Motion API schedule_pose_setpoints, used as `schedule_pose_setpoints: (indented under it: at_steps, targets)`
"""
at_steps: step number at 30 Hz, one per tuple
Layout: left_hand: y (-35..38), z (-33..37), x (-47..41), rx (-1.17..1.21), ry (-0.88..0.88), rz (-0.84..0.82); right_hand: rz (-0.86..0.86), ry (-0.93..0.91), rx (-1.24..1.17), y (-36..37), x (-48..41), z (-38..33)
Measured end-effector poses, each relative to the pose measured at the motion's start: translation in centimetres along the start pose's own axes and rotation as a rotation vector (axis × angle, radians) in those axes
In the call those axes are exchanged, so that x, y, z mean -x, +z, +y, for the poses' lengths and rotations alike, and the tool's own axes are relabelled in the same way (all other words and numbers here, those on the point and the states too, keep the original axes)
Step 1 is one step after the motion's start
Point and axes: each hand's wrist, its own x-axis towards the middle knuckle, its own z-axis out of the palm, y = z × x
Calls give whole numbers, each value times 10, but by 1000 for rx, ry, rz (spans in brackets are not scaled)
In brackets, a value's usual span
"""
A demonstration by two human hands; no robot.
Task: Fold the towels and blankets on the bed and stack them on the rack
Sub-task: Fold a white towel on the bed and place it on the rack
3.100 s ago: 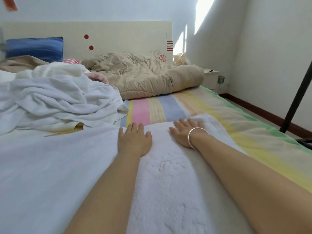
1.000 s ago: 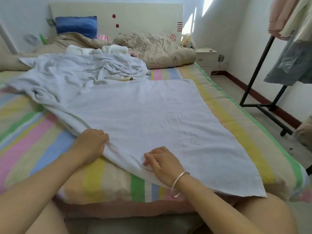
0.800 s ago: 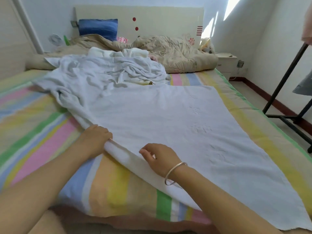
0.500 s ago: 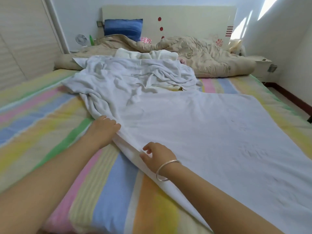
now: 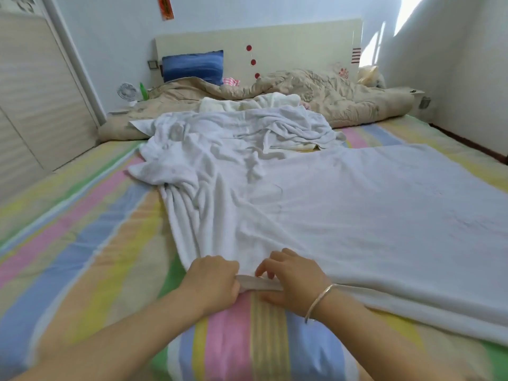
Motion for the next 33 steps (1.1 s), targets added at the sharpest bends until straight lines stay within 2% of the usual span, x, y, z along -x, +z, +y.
schedule_pose_setpoints:
  at_steps: [5, 8, 11, 12, 13, 14, 16, 18, 20, 21, 22, 24, 26, 27, 33]
  targets:
    - [-5, -6, 66, 145, 100, -97, -13, 40, -101, 18, 33, -44]
    - [-4, -23, 85, 335, 155, -226, -217, 136, -212, 19, 41, -65]
    - [-5, -46, 84, 672, 135, -413, -445, 218, -272, 12, 34, -79]
    - [0, -57, 79, 793, 90, -396, -519, 265, -362, 9, 29, -82]
    - [8, -69, 71, 893, 12, -301, -566, 307, -450, 6, 22, -85]
    - [16, -80, 59, 955, -96, -146, -557, 337, -512, 3, 14, -87]
    - [31, -110, 40, 989, -350, 189, -435, 337, -523, 1, -10, -92]
    - [40, -136, 25, 918, -560, 320, -288, 295, -481, 8, -39, -99]
    - [54, -158, 9, 888, -699, 276, -173, 254, -435, 18, -67, -109]
    - [62, -169, -1, 946, -764, 251, -122, 236, -397, 25, -83, -113]
    - [69, -177, -10, 1071, -821, 251, -78, 221, -353, 31, -94, -117]
    - [75, -193, -31, 1494, -905, 283, -5, 184, -263, 44, -120, -124]
    - [71, -202, -49, 1841, -913, 263, 35, 163, -211, 55, -141, -127]
    - [69, -207, -58, 1918, -903, 241, 45, 164, -205, 60, -153, -127]
    - [75, -251, -133, 2050, -810, 173, 15, 228, -222, 79, -219, -115]
